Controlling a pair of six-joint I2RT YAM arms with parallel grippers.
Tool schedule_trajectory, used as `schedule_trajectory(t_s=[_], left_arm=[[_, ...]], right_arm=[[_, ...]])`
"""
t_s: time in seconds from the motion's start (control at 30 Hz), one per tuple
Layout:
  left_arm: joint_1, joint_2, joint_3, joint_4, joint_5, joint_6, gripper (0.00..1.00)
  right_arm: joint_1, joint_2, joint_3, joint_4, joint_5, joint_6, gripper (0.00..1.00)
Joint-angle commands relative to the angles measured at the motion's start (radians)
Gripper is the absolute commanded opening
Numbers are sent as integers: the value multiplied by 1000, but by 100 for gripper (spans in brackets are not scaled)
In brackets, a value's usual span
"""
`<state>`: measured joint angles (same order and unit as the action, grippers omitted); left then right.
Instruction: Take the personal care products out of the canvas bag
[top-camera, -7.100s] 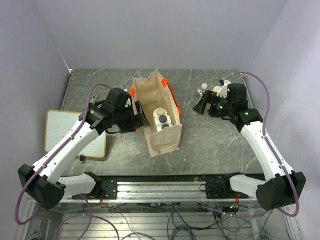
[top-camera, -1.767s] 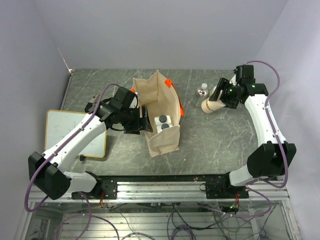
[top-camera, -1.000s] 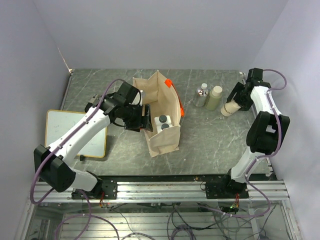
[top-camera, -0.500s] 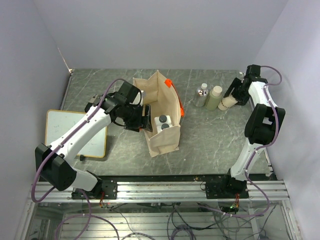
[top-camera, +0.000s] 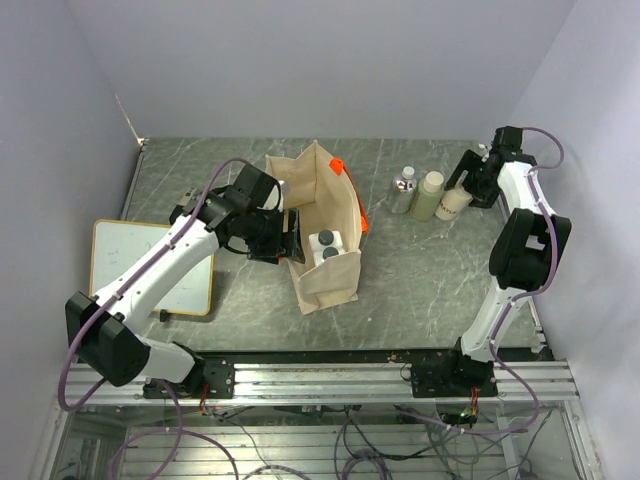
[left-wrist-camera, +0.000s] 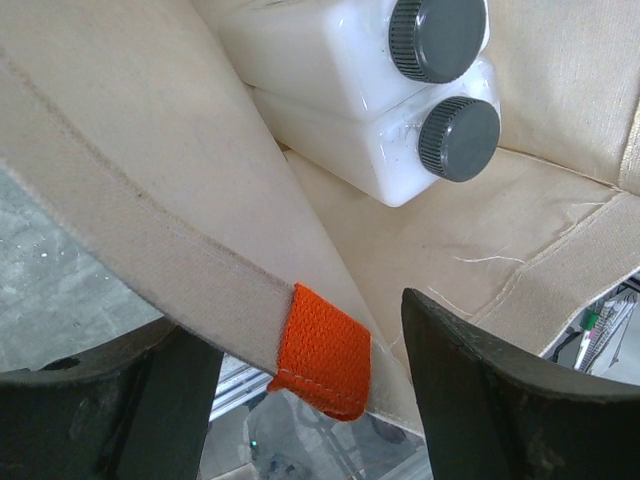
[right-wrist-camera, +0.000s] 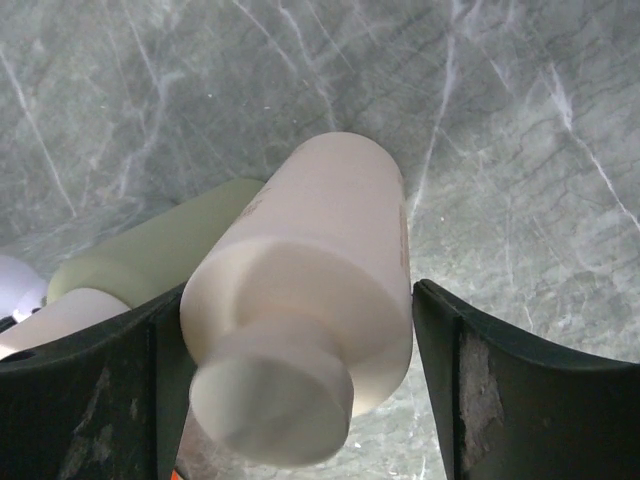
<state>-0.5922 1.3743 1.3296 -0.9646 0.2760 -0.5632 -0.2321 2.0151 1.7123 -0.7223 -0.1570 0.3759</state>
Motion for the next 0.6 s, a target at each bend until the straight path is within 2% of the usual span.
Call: schedule_trajectory(t_s=[0.0, 0.2, 0.33, 0.43, 0.57], left_arm=[[3, -31, -9, 29, 16, -12, 79], [3, -62, -24, 20, 15, -7, 79], [4, -81, -48, 22, 34, -16, 79], [3, -95, -58, 27, 55, -26, 79], [3, -111, -70, 30, 83, -37, 80]], right_arm=[[-1, -66, 18, 9, -20, -25, 83], [-1, -184, -76, 4, 33, -35, 86], [-1, -340, -235, 33, 77, -38, 91], [-1, -477, -355, 50, 63, -39, 93], [10, -613, -506, 49, -43, -13, 93]])
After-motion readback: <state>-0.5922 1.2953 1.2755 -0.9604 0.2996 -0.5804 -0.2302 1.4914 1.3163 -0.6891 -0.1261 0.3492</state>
